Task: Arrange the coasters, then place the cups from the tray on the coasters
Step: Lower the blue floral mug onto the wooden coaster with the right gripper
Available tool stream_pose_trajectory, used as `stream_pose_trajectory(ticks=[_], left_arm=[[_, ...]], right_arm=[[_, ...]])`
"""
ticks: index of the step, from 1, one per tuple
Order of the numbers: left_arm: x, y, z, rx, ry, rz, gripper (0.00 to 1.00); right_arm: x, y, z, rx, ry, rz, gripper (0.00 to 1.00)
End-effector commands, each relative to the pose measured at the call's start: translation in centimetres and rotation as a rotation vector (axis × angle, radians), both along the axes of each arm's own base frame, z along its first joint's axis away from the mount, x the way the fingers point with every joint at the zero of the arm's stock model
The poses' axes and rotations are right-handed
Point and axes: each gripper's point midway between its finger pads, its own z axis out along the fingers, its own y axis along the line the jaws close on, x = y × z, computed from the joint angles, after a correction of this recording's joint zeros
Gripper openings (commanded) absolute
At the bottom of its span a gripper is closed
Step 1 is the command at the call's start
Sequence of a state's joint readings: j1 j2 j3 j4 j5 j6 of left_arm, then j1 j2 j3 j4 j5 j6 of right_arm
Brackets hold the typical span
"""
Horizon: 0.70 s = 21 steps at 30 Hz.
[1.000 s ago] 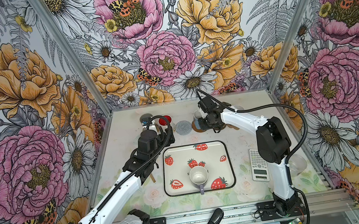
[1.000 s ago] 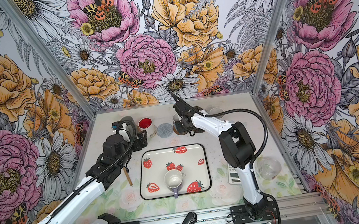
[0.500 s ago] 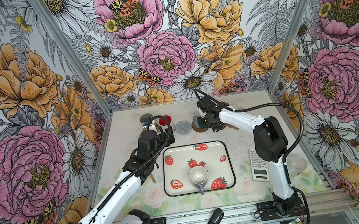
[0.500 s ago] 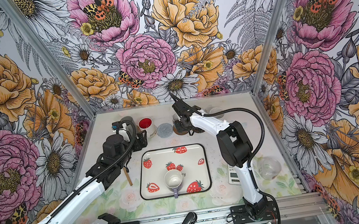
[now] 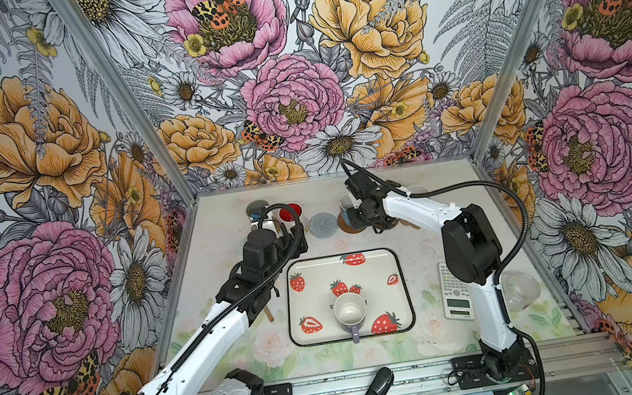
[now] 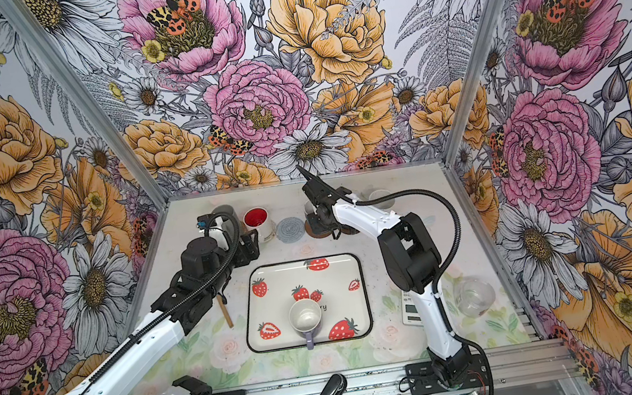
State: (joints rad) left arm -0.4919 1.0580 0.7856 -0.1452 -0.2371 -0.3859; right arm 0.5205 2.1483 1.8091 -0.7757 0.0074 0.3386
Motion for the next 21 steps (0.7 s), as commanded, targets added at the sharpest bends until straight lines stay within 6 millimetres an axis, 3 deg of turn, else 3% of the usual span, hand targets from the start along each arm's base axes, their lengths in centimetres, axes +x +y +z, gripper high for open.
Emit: stream_pose_trajectory(ticks=[1, 21], left_arm=[[0.0, 0.2, 0.5, -0.006, -0.013, -0.001, 0.92], [-0.1, 0.4, 0.4, 0.0, -0.011, 0.001, 0.92]], right_arm=[[1.8, 1.0, 2.4, 0.014, -0.095, 0.01, 0.0], [1.8, 0.6, 1.3, -0.008, -0.078, 0.002, 0.0]])
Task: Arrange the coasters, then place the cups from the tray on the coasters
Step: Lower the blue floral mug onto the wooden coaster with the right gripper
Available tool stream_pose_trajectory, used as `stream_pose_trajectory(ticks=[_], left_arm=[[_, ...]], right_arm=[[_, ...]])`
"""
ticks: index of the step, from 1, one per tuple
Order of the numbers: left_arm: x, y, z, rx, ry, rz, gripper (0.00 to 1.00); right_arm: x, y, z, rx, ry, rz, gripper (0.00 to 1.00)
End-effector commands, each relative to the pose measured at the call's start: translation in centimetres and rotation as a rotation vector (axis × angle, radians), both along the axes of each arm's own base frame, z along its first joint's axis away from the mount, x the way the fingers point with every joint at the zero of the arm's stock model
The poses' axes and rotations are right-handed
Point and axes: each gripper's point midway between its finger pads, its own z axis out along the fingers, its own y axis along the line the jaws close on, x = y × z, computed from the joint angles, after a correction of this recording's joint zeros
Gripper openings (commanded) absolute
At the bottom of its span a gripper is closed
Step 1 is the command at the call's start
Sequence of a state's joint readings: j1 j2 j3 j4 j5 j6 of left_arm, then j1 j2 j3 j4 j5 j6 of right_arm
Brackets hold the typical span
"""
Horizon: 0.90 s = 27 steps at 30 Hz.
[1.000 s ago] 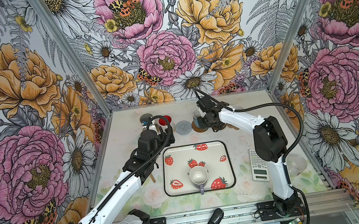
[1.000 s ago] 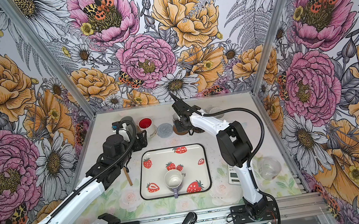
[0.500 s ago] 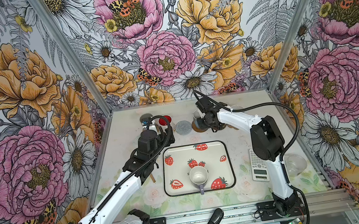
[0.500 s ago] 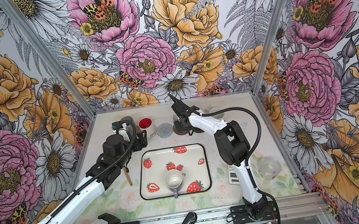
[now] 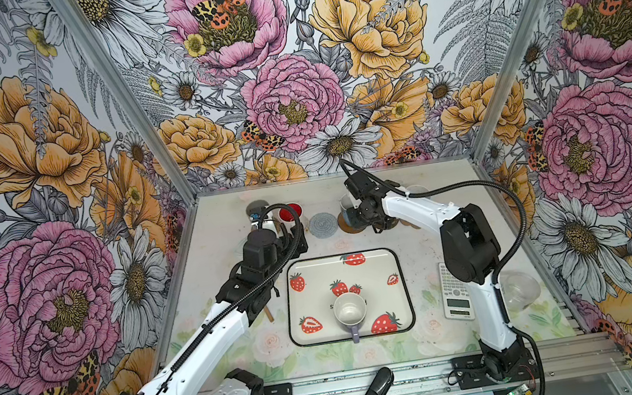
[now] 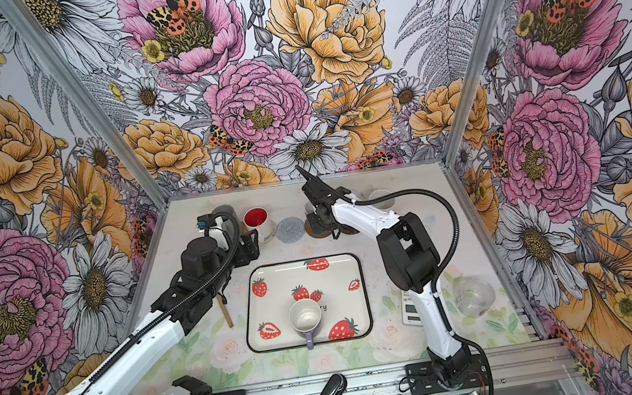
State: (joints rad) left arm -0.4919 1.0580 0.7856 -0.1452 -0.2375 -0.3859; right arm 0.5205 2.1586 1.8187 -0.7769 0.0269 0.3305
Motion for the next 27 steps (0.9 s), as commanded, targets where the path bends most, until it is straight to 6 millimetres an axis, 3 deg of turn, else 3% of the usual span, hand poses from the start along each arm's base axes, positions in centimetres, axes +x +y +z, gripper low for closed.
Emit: stream_pose_trajectory(ticks=[1, 13, 27], left_arm=[[-0.06, 0.37, 0.41, 0.001, -0.011, 0.0, 0.92], [-0.14, 0.34, 0.36, 0.002, -0.009, -0.002, 0.92], [-0.23, 0.41, 0.45, 0.001, -0.012, -0.002, 0.92]], right_arm=[[1.5, 0.81, 1.41, 0.009, -0.068, 0.003, 0.0], [1.47, 0.55, 0.46, 0.012, -0.044, -0.007, 0.0], [1.06, 0.08, 0.79, 0.007, -0.044, -0.016, 0.0]])
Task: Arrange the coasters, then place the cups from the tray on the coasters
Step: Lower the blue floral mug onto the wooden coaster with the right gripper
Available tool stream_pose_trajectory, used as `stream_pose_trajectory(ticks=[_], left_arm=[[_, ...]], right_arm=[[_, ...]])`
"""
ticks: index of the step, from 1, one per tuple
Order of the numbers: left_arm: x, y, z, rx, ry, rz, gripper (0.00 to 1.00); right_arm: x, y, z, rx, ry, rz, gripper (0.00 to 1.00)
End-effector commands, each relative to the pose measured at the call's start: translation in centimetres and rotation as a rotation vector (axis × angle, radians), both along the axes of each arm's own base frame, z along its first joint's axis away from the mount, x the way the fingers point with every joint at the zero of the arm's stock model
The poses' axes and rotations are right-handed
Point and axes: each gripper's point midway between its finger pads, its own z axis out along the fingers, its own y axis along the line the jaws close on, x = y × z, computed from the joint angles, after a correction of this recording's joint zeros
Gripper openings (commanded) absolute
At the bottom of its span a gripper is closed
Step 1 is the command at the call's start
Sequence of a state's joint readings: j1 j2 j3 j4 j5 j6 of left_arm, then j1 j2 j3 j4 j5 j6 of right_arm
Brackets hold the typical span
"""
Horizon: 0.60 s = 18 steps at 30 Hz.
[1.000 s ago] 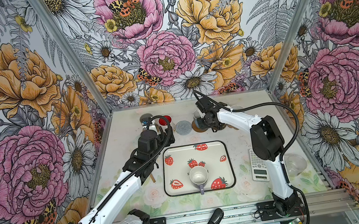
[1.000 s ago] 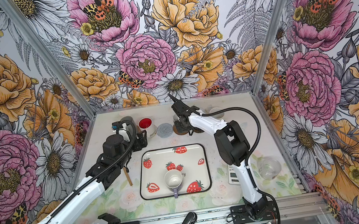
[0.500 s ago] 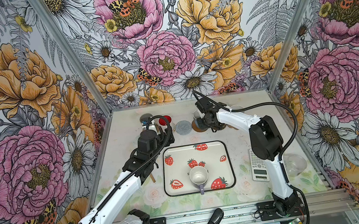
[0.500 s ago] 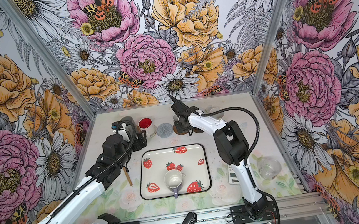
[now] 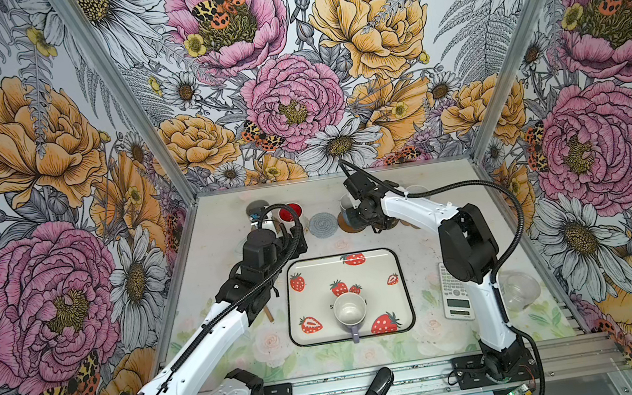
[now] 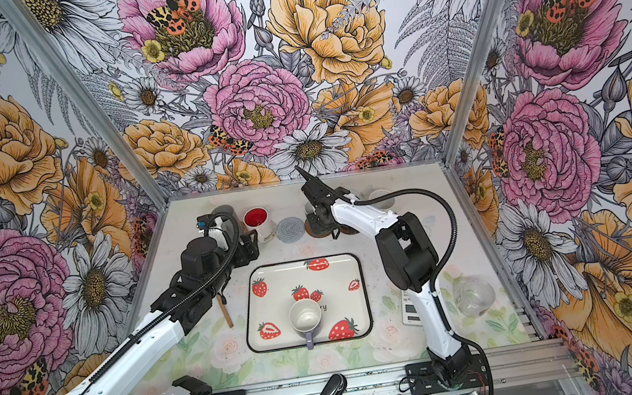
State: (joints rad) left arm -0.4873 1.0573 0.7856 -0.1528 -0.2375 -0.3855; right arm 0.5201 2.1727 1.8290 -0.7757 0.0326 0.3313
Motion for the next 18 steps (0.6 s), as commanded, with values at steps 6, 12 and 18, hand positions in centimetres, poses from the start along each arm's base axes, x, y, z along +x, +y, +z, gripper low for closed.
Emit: stream_pose_trajectory(ticks=[6, 12, 18], left_arm=[[-0.23, 0.2, 0.65, -0.003, -0.019, -0.008, 0.92], [-0.21, 0.32, 0.53, -0.001, -0.017, -0.004, 0.92], [-0.16, 0.19, 0.52, -0.001, -0.015, -0.01, 0.92]], right_arm=[[0.81, 0.07, 1.29, 0.014, -0.047, -0.013, 0.01], [0.84, 0.1, 1.42, 0.017, -0.05, -0.012, 0.02], [0.81, 0.05, 1.48, 0.015, -0.049, -0.014, 0.04]])
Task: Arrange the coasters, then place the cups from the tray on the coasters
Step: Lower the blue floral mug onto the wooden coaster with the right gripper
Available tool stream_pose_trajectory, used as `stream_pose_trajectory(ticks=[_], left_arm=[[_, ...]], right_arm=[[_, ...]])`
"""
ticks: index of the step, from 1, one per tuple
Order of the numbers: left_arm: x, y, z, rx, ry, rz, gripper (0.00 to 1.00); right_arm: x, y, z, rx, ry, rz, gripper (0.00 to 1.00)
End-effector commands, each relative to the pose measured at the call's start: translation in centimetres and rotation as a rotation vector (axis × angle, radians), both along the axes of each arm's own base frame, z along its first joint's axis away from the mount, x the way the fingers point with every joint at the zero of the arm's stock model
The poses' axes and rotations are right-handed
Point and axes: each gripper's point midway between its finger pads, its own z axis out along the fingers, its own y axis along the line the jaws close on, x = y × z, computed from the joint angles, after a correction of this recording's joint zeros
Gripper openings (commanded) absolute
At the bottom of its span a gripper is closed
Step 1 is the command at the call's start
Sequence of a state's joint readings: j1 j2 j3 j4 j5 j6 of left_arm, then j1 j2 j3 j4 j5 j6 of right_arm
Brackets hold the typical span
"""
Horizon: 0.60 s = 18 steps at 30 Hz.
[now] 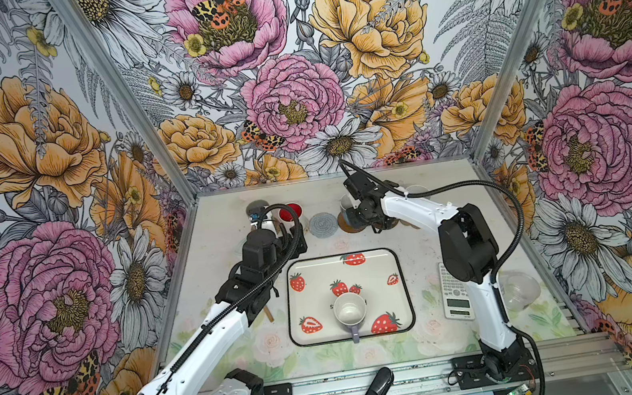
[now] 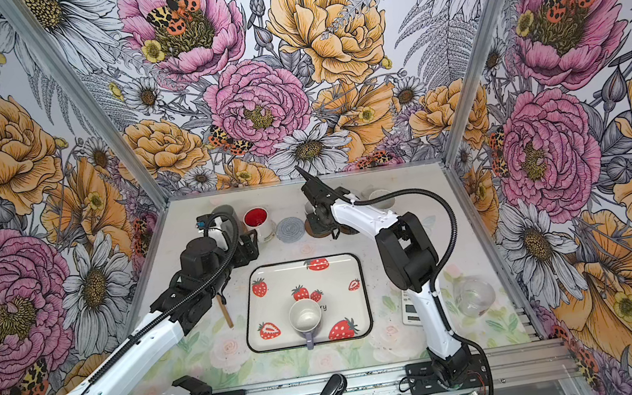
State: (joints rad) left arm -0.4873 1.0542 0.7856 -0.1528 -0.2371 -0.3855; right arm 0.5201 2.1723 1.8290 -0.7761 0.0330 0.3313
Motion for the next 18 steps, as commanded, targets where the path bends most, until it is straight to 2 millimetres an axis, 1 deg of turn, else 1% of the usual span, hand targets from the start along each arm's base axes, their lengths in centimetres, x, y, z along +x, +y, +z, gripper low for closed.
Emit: stream_pose_trajectory(ticks=[1, 6, 18], left_arm=[[-0.13, 0.13, 0.39, 0.001, -0.012, -0.012, 0.92], [-0.13, 0.14, 0.38, 0.001, -0.011, -0.012, 0.92], [-0.08, 0.1, 0.43, 0.005, -0.011, -0.015, 0.92]], right_arm=[[0.84, 0.03, 1.53, 0.016, -0.05, -0.014, 0.05], [0.83, 0.07, 1.71, 0.017, -0.054, -0.014, 0.09], [0.86, 0.02, 2.1, 0.017, -0.062, -0.012, 0.25]])
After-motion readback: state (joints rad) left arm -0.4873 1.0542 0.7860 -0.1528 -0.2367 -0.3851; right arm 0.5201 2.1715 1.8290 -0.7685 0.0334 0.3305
